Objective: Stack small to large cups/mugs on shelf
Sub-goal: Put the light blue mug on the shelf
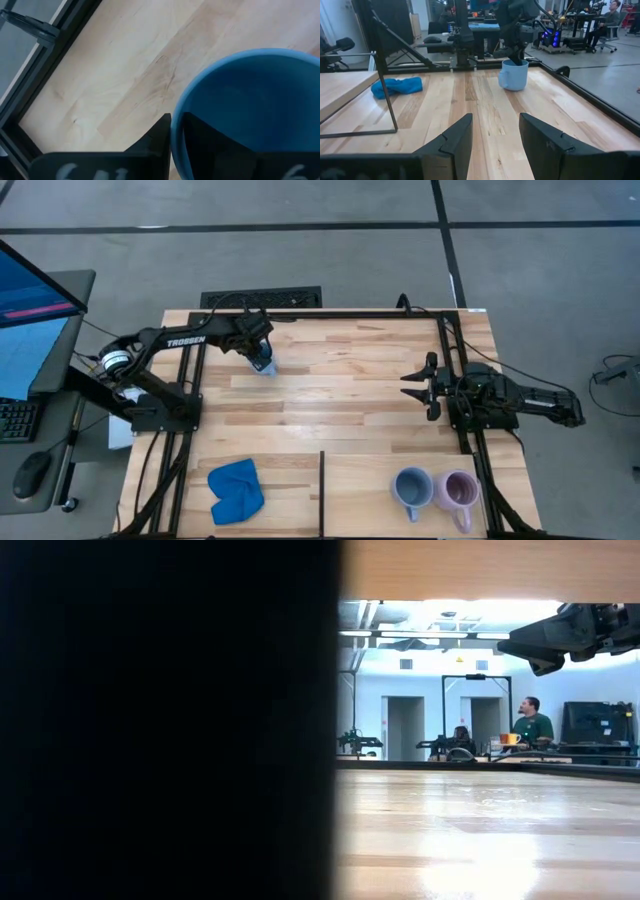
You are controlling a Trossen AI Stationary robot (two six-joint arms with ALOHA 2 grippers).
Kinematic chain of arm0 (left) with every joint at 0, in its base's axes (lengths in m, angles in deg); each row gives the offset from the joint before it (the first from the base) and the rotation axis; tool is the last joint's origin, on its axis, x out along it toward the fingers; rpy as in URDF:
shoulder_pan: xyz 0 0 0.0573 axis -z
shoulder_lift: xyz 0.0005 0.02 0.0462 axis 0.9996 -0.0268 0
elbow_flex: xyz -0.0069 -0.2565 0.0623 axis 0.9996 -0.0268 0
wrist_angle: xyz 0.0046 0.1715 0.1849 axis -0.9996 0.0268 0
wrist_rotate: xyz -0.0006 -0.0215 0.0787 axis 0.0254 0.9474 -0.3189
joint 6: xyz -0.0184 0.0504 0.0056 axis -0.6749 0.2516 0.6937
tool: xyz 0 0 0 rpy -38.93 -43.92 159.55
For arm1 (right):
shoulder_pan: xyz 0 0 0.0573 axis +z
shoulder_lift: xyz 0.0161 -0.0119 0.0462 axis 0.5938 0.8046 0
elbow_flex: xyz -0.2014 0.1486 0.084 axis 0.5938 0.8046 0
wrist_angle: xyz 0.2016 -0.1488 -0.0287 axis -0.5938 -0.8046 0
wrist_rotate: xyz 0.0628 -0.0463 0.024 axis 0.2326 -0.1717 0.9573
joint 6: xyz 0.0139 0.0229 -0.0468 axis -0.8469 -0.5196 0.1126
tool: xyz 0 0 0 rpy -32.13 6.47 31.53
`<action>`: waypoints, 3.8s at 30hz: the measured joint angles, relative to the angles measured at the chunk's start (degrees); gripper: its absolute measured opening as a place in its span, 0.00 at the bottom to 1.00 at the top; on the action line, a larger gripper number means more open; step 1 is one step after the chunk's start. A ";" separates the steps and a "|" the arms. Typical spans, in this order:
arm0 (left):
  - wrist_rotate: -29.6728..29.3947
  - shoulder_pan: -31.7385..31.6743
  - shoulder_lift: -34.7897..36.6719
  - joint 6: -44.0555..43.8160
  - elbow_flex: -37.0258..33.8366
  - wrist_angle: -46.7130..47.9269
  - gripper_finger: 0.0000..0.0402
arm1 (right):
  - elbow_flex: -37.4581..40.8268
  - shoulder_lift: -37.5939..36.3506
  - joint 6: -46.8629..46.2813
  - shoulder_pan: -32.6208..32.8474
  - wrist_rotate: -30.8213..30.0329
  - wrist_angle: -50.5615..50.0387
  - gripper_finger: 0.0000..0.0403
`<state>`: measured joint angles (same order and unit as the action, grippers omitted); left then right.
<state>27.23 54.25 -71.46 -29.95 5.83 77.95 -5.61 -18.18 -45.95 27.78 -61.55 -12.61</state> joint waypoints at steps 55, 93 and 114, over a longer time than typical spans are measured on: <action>12.99 27.66 -1.59 -4.66 41.63 14.76 0.00 | 0.00 0.63 1.34 0.00 0.00 0.00 0.45; 8.95 53.22 -33.16 -15.66 80.41 26.20 0.00 | 0.09 10.53 -0.75 0.00 -1.11 0.17 0.45; 5.64 56.00 -36.94 -15.79 80.51 23.54 0.00 | 0.02 10.86 -1.74 0.00 -1.06 -0.01 0.45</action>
<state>32.86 110.25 -108.40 -45.74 86.34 101.49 -5.58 -7.32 -47.69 27.78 -62.62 -12.62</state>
